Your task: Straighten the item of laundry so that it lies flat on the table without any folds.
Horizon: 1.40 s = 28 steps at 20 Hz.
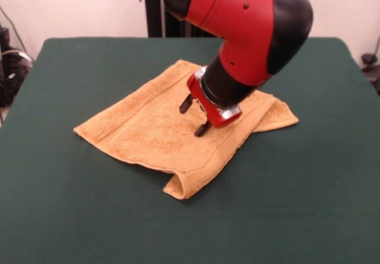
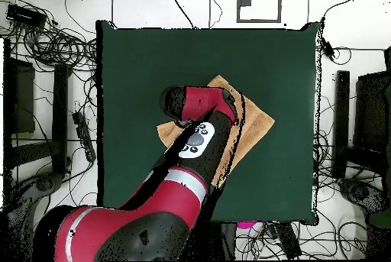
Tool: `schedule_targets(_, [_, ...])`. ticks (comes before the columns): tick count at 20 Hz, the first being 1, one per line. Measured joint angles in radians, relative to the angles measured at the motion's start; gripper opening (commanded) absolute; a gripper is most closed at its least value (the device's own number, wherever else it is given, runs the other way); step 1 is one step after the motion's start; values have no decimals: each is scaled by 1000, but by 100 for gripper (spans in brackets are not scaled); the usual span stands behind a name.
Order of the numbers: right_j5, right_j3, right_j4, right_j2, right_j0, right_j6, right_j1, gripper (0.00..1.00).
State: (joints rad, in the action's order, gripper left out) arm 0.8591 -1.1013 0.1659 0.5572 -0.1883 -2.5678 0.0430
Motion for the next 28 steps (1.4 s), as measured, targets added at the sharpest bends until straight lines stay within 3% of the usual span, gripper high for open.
schedule_targets(28, [-81,-98,2,91,-34,0,-26,100])
